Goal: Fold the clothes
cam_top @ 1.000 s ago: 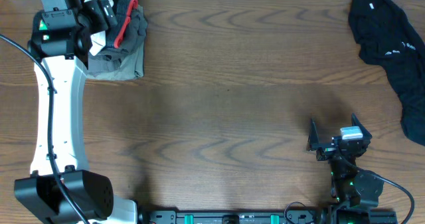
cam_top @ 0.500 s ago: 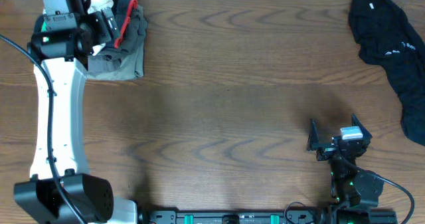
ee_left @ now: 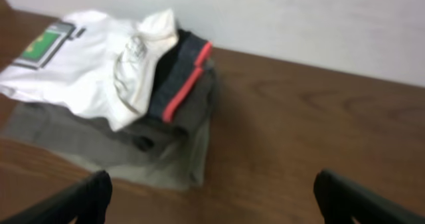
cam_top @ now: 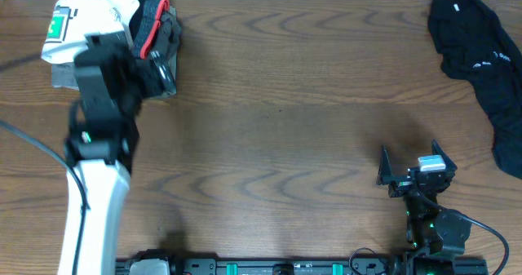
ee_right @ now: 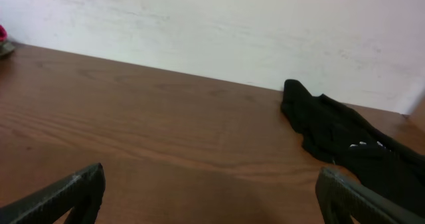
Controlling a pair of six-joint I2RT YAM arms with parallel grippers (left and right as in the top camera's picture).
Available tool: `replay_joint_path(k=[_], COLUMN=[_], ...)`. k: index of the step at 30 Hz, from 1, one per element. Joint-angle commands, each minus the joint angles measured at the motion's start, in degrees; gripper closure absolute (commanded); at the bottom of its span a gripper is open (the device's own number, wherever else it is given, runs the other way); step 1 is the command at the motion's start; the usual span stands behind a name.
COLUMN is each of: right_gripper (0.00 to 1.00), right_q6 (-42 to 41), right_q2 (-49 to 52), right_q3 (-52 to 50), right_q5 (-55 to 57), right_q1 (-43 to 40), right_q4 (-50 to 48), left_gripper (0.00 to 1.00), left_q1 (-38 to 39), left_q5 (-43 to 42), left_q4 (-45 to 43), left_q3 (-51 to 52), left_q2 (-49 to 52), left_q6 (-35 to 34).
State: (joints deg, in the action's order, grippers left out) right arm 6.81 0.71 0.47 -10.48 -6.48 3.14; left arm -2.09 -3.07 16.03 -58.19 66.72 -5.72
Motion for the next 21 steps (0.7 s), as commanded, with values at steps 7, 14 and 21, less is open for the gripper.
replay_joint_path(k=[7,14,21], right_gripper=[0.01,0.01,0.01], right_q6=[0.6,0.6,0.6], right_q2=[-0.4,-0.4,-0.4], right_q3=[-0.2,-0.2,-0.2], right_q5=[0.1,0.1,0.1], right_q1=[-0.4,-0.4,-0.4], right_q4=[0.2,0.2,0.2], left_gripper=[0.02,0.02,0.02], left_q1=[1.3,1.3,1.3], left_q5=[-1.0,-1.0,-1.0], left_q4=[-15.2,-19.0,-19.1], left_q3=[29.9,42.7,50.0], left_q2=[-22.4,-36.4,-47.7], left_q6=[0.5,0.5,0.5])
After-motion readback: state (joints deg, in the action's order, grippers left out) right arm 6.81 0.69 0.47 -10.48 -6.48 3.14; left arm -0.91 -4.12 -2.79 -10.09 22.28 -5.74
